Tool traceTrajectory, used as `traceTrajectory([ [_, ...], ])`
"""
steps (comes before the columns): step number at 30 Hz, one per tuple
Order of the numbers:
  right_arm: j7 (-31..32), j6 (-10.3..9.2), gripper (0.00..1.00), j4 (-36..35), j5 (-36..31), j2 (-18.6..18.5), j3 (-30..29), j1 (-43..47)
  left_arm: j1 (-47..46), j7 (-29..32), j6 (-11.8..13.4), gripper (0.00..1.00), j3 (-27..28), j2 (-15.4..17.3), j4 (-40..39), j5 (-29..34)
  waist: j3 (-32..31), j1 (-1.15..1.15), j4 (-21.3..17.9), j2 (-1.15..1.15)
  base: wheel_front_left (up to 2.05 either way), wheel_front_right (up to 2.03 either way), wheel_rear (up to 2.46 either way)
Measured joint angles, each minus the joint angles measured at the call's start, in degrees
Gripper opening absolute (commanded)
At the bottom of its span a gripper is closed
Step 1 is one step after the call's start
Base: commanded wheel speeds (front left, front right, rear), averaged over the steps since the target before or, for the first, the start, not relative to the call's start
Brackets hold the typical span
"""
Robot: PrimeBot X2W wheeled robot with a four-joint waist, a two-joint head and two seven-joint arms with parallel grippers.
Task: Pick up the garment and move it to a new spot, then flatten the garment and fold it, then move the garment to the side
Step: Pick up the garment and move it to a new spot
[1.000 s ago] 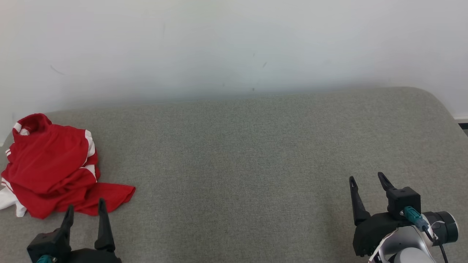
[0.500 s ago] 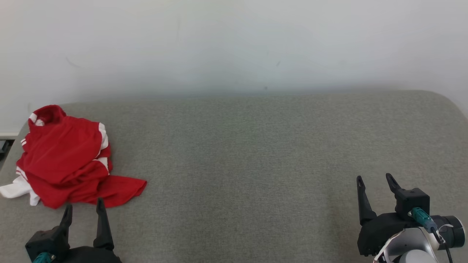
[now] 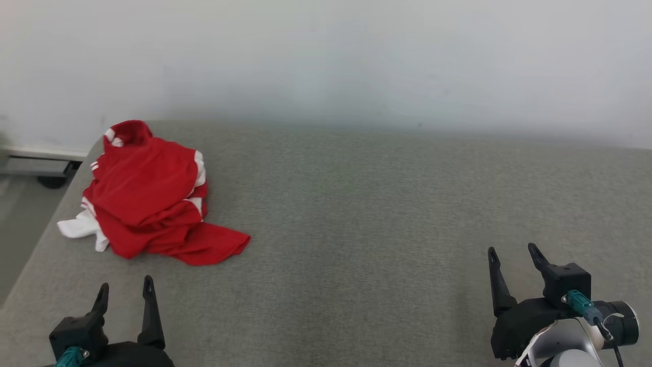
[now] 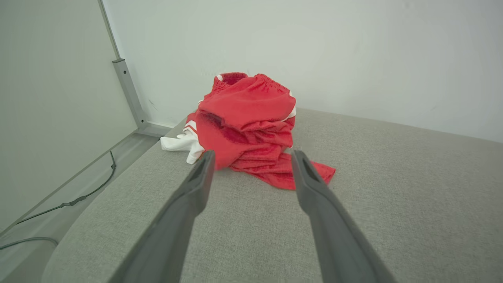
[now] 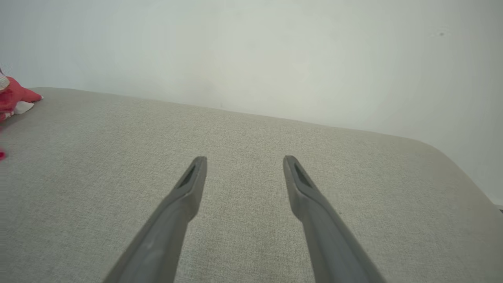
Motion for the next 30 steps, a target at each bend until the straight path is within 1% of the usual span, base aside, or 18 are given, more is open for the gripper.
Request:
traceTrajectory([
  [13, 0.05, 1.33, 1.00, 1.49, 1.56, 0.40, 0.79, -0.06, -0.20, 1.52, -0.01, 1.00, -0.40, 0.19, -0.26, 0.36, -0.43, 0.00, 9.33, 0.00, 0.00, 0.00, 0.00],
  [15, 0.05, 1.81, 1.00, 1.62, 1.87, 0.41, 0.99, -0.07, -0.21, 1.78, -0.02, 1.00, -0.25, 0.46, -0.26, 0.42, -0.59, 0.00, 10.79, 0.00, 0.00, 0.00, 0.00],
  [18, 0.07, 1.88, 1.00, 1.71, 1.96, 0.70, 1.58, -0.08, -0.18, 2.20, -0.02, 1.00, -0.03, 0.96, -0.32, 0.41, -0.85, 0.00, 12.87, 0.00, 0.00, 0.00, 0.00],
  [20, 0.07, 2.30, 1.00, 1.71, 1.96, 0.96, 2.02, -0.11, -0.11, 2.22, -0.02, 1.00, 0.07, 1.08, -0.43, 0.41, -1.00, 0.00, 14.15, 0.00, 0.00, 0.00, 0.00],
  [26, 0.26, 2.53, 1.00, 2.25, 2.01, 1.23, 2.65, -0.33, 0.09, 2.71, -0.02, 1.00, 0.40, 1.10, -1.08, 0.14, -1.33, 0.00, 17.10, 0.00, 0.00, 0.00, 0.00],
  [30, 0.49, 2.83, 1.00, 2.96, 2.01, 1.38, 3.34, -0.44, 0.30, 2.71, -0.02, 1.00, 1.26, 1.13, -1.37, -0.10, -1.49, 0.00, 17.81, 0.00, 0.00, 0.00, 0.00],
])
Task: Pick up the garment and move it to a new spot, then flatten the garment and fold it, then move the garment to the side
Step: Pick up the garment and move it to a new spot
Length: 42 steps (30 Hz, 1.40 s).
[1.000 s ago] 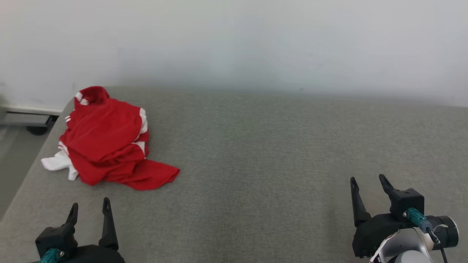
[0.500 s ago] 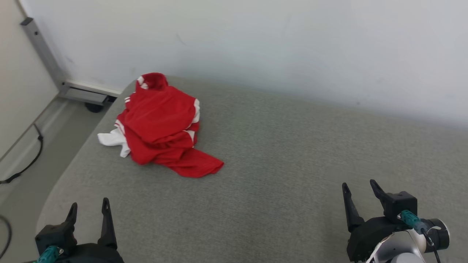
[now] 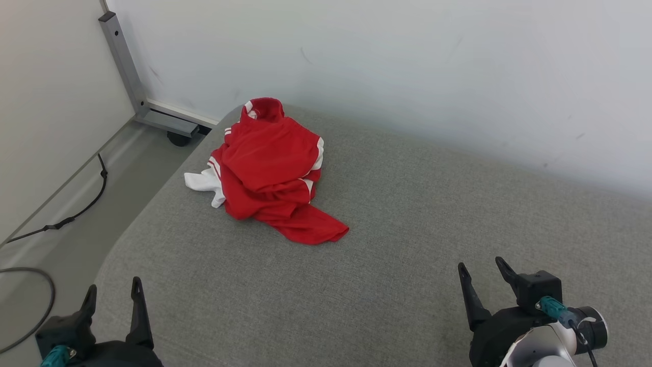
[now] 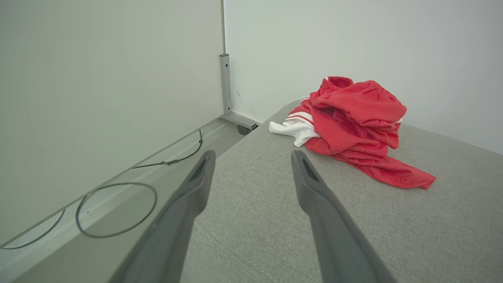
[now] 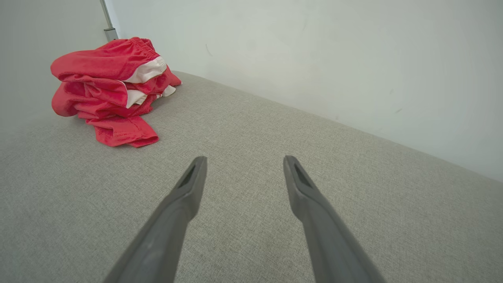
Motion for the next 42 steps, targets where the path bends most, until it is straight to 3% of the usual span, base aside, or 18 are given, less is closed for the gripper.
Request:
traceTrajectory([
  [9, 0.10, 0.42, 1.00, 0.56, 0.00, 0.41, 1.13, -1.16, 1.21, 0.58, -0.09, 1.00, 0.75, 0.22, -0.78, -1.15, -0.07, 0.00, -1.44, 0.00, 0.00, 0.00, 0.00],
  [18, 0.98, 0.42, 1.00, 0.05, -0.02, -0.16, 1.14, -1.17, -9.15, 3.35, -6.21, 1.00, -0.80, 5.42, 0.58, -1.65, 1.35, 0.00, -4.24, 0.00, 0.00, 0.00, 0.00],
  [28, 1.81, 0.93, 1.00, -1.15, -0.57, -0.55, 2.27, -3.85, -22.97, 7.35, -10.90, 1.00, 0.91, 8.90, 8.17, -5.11, 4.08, 0.00, -8.32, 0.00, 0.00, 0.00, 0.00],
  [36, 2.55, 1.36, 1.00, -2.09, -0.93, -1.54, 2.35, -6.03, -31.60, 10.84, -12.25, 1.00, 3.23, 10.25, 16.59, -10.20, 6.84, 0.01, -12.50, 0.00, 0.00, 0.00, 0.00],
  [42, 3.10, 1.42, 1.00, -3.25, -0.98, -1.96, 2.34, -7.73, -37.87, 13.40, -13.13, 1.00, 4.27, 13.11, 23.39, -11.79, 9.42, 0.01, -15.59, 0.00, 0.00, 0.00, 0.00],
])
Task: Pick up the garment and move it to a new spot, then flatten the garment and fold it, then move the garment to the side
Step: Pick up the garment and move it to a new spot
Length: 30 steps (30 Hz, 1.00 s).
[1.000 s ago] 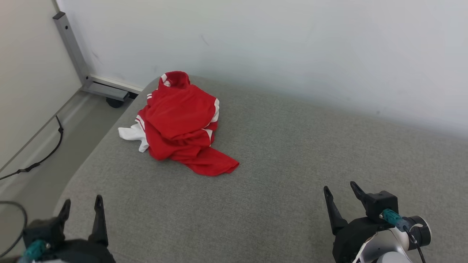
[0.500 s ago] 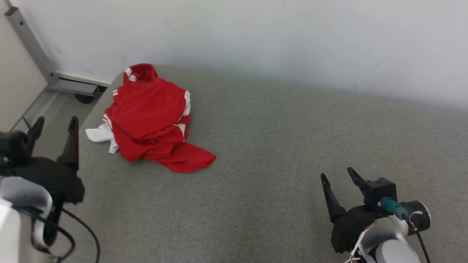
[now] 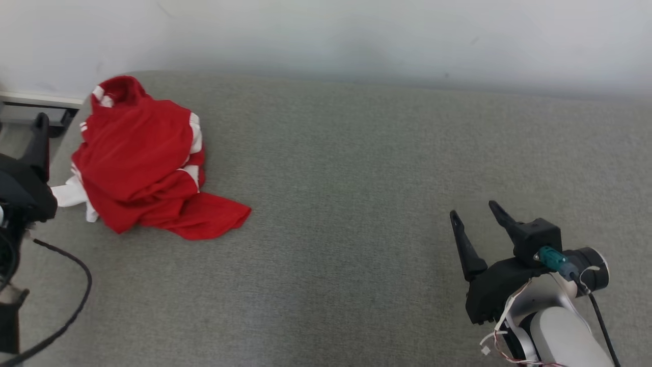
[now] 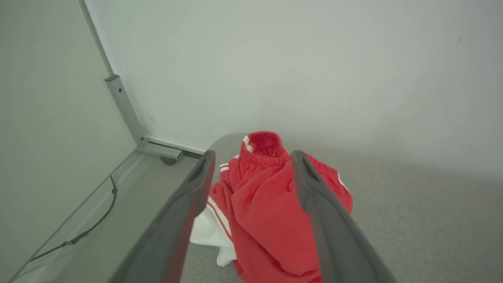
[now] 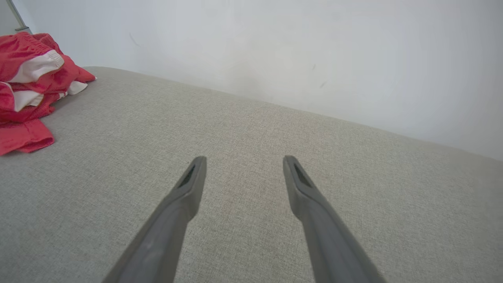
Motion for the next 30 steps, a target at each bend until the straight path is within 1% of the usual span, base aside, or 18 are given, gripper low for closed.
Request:
traceTrajectory([
  [12, 0.93, 0.01, 1.00, -0.63, 0.00, -0.45, -0.43, -1.88, -6.39, 7.22, -0.49, 1.00, -0.56, 1.85, 12.89, -1.08, 5.28, 0.01, -5.17, 0.00, 0.00, 0.00, 0.00],
  [16, 0.94, 0.01, 1.00, -0.73, 0.00, -0.81, -0.81, -1.92, -8.32, 10.78, -0.56, 1.00, -1.92, 1.72, 17.59, -1.57, 6.93, 0.00, -6.06, 0.00, 0.00, 0.00, 0.00],
  [21, 1.02, 0.01, 1.00, -0.58, 0.00, -0.97, -0.79, -3.26, -8.47, 16.00, -0.98, 1.00, -3.79, 1.30, 22.67, -1.82, 8.17, 0.00, -6.38, 0.01, 0.00, 0.00, 0.00],
  [22, 1.10, 0.01, 1.00, -0.49, 0.00, -0.98, -0.76, -3.54, -8.48, 16.70, -0.99, 0.72, -4.31, 1.37, 23.29, -1.75, 8.23, 0.00, -6.35, 0.01, 0.00, 0.00, 0.00],
  [23, 1.22, 0.01, 1.00, -0.42, 0.00, -0.99, -0.75, -3.81, -8.64, 17.24, -0.99, 0.39, -4.54, 1.38, 23.81, -1.71, 8.26, 0.00, -6.31, 0.01, 0.00, 0.00, 0.00],
  [24, 1.26, 0.01, 1.00, -0.42, 0.00, -0.99, -0.74, -3.99, -8.98, 17.95, -1.00, 0.00, -5.21, 1.52, 24.38, -1.60, 8.27, 0.00, -6.26, 0.00, 0.00, 0.00, 0.00],
  [30, 1.38, 0.01, 1.00, 0.30, 0.00, -1.00, -0.52, -4.02, -11.50, 18.87, -1.04, 0.00, -6.98, 1.45, 25.97, -1.52, 7.92, 0.00, -5.88, 0.00, 0.00, 0.00, 0.00],
])
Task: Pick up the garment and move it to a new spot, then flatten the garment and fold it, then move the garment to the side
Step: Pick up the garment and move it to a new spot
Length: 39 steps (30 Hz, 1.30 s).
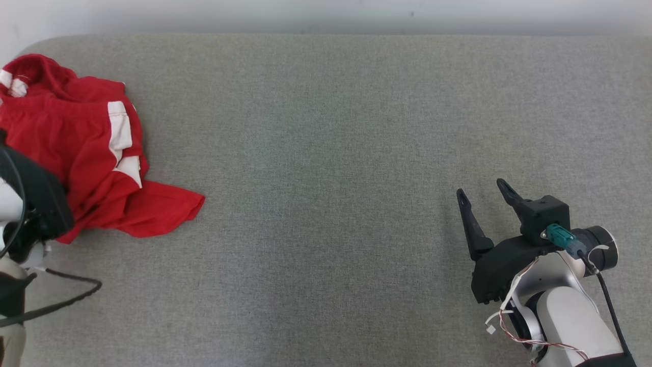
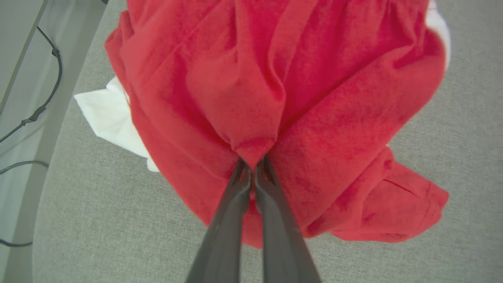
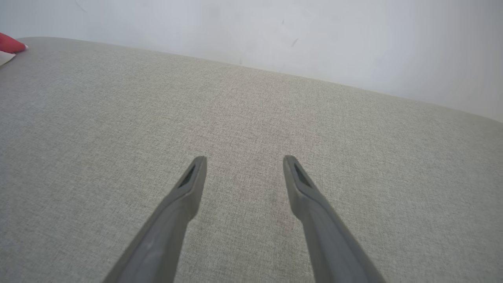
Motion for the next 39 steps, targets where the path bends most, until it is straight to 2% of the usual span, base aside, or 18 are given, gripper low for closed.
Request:
traceTrajectory([
  [9, -0.48, 0.00, 1.00, 2.58, 0.01, 0.22, 0.02, 0.04, -3.51, -2.10, -0.02, 0.00, -5.82, -0.23, -2.26, -0.03, -2.27, 0.00, 0.54, 0.00, 0.00, 0.00, 0.00],
  [19, -1.51, 0.48, 1.00, 5.25, 0.98, 1.41, 0.14, 0.43, -4.91, -7.68, -0.03, 0.00, -18.02, -0.08, -13.80, -5.10, -6.54, -0.01, 0.47, 0.00, 0.00, 0.00, 0.00],
  [26, -2.50, 0.41, 1.00, 6.71, 1.64, 2.15, 0.01, 2.71, -4.88, -9.77, -0.03, 0.00, -25.94, 1.16, -24.26, -10.34, -8.82, -0.01, -2.30, 0.00, 0.00, 0.00, 0.00],
  [33, -3.10, -0.09, 1.00, 6.82, 2.42, 2.32, -0.91, 3.71, -4.84, -10.62, -0.03, 0.00, -31.38, 1.22, -33.39, -15.38, -9.71, -0.01, -4.84, -0.01, 0.00, 0.00, 0.00],
  [39, -3.59, -0.11, 1.00, 6.93, 2.52, 2.44, -1.19, 3.71, -4.81, -10.27, -0.03, 0.00, -37.33, 0.70, -38.06, -17.15, -9.87, -0.01, -6.60, -0.01, 0.00, 0.00, 0.00],
])
